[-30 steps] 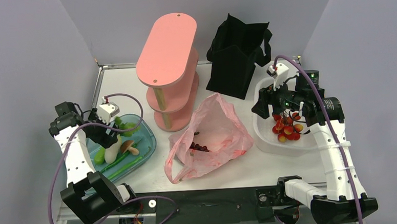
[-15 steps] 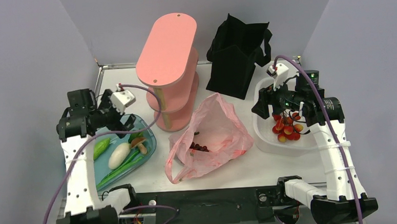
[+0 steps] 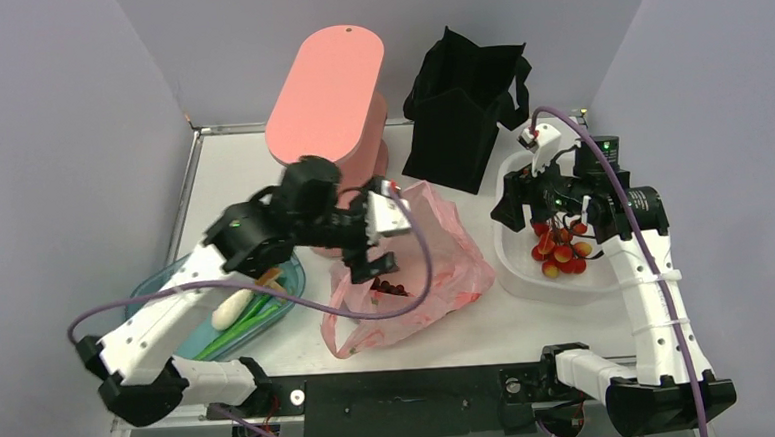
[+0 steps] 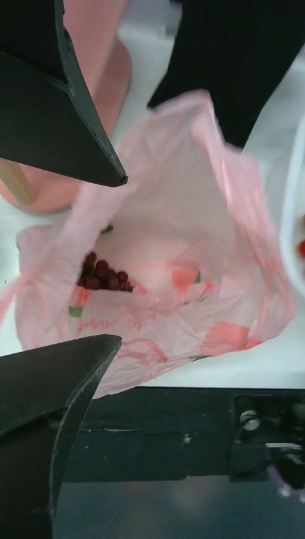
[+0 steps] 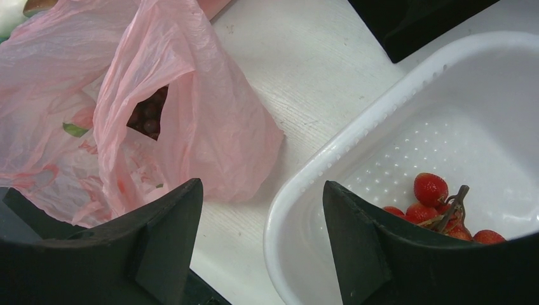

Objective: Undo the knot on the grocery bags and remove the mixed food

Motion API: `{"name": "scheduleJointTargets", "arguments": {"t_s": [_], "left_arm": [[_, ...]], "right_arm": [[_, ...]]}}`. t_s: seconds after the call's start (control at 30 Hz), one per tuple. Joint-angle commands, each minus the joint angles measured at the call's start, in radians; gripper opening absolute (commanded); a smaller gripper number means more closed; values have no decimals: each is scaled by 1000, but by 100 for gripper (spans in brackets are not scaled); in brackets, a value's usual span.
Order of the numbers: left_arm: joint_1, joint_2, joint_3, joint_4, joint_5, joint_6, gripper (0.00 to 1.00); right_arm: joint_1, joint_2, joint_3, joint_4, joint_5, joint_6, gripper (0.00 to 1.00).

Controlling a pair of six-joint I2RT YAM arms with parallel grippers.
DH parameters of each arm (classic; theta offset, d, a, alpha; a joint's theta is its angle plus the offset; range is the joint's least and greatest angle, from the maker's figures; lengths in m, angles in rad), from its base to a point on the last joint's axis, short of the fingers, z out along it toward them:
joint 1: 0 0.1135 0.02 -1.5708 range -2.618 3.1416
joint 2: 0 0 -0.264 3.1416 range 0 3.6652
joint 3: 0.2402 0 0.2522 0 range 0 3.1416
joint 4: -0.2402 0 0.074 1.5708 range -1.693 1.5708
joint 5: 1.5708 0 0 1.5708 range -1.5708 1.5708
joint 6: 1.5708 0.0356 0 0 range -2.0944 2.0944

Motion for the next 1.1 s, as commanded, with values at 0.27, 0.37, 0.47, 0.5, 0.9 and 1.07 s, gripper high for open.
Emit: {"name": "scheduleJointTargets", "arguments": {"t_s": [0.27, 0.37, 0.47, 0.5, 0.9, 1.07], "left_arm": [[-108, 213, -394, 389, -252, -49, 75], [-105, 256, -427, 447, -286, -68, 72], [-104, 296, -445, 496, -315, -85, 70], [-104, 302, -449, 502, -326, -97, 69], [-115, 413, -468, 472, -402, -47, 55], [-120, 367, -497, 457, -461, -12, 58]], "right_arm": [[0, -43, 3, -9, 76, -44, 65], [-1, -46, -10, -8, 83, -47, 65], [-2, -48, -15, -7, 78, -47, 65], [-2, -48, -17, -7, 77, -46, 65], [-5, -67, -37, -3, 91, -46, 65], [-9, -75, -43, -4, 95, -48, 65]]}}
